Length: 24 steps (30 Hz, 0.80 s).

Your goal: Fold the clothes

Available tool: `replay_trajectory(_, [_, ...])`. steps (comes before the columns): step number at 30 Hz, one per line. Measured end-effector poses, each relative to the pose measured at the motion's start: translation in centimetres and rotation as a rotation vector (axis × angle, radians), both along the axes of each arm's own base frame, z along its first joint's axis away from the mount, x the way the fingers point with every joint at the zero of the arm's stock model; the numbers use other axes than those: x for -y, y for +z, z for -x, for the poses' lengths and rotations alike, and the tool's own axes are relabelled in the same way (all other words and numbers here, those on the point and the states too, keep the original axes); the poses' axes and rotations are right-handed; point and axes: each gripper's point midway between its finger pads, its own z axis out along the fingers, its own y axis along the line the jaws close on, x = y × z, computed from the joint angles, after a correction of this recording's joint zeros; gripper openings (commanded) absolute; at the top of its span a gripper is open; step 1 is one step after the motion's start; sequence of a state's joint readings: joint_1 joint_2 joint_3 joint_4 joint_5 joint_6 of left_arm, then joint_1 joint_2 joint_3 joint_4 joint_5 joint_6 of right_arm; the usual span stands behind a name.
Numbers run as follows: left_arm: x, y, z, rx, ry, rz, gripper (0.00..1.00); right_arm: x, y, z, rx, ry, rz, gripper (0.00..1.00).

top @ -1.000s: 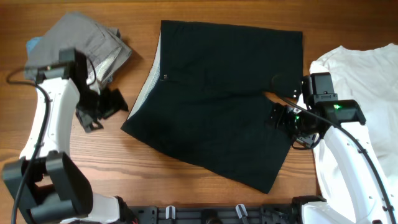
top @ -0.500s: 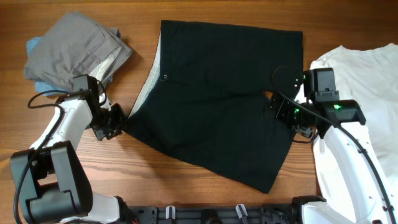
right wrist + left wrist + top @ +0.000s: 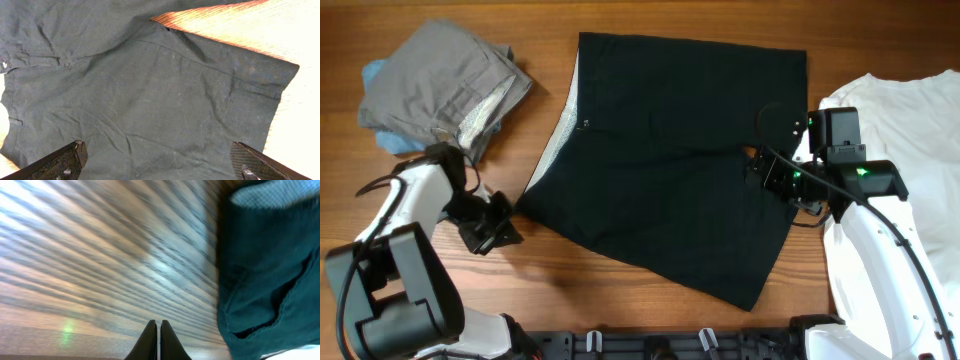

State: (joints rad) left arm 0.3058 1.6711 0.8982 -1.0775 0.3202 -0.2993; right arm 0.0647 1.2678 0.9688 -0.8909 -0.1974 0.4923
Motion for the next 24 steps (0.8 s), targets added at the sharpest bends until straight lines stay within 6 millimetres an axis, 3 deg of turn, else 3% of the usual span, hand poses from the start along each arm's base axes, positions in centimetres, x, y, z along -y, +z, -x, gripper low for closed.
replay_trajectory(2, [-1.0,0.3,-1.2,0.078,0.028,-0.006,0.6,0.0,0.1,-0.2,0.009,0.003,0.001,0.97])
replay_trajectory(3, [-1.3,0.5,-2.4,0.15,0.017,-0.013,0.71,0.0,0.2,-0.4,0.019,0.006,0.002,0.97])
replay_trajectory(5, [-1.5,0.9,-5.0,0.281,-0.021,-0.034,0.79,0.0,0.3,-0.8,0.035,0.006,0.001,0.97])
replay_trajectory(8, [-0.6,0.9,-7.5,0.393,-0.111,-0.055,0.77,0.0,0.4,-0.9,0.04,0.006,0.001,0.97])
replay_trajectory(9, [0.5,0.3,-8.1,0.404,-0.152,-0.048,0.64,-0.1,0.4,-0.9,0.041,0.006,0.0,0.97])
replay_trajectory(12, [2.4,-1.8,-7.3,0.329,-0.235,-0.035,0.09,-0.1,0.4,-0.9,0.042,0.006,0.0,0.97])
replay_trajectory(13, [2.3,-2.1,-7.3,0.316,-0.25,-0.048,0.04,-0.1,0.4,-0.9,0.042,0.006,0.0,0.97])
replay_trajectory(17, [2.1,-2.5,-5.8,0.241,-0.243,-0.056,0.04,-0.1,0.4,-0.9,0.041,0.006,0.0,0.97])
replay_trajectory(20, [0.2,-1.8,-1.4,0.018,-0.158,-0.085,0.04,0.1,0.3,-0.9,0.04,0.003,0.008,0.97])
replay_trajectory(21, [-0.5,-1.5,-0.3,-0.034,-0.128,-0.089,0.31,0.3,0.3,-0.9,0.042,-0.001,0.019,0.97])
replay_trajectory(22, [-1.5,-1.2,0.7,-0.079,-0.089,-0.102,0.46,0.4,0.3,-1.0,0.043,-0.004,0.025,0.97])
replay_trajectory(24, [-1.9,-1.1,0.8,-0.085,-0.079,-0.112,0.49,0.6,0.3,-1.2,0.052,-0.01,0.037,0.97])
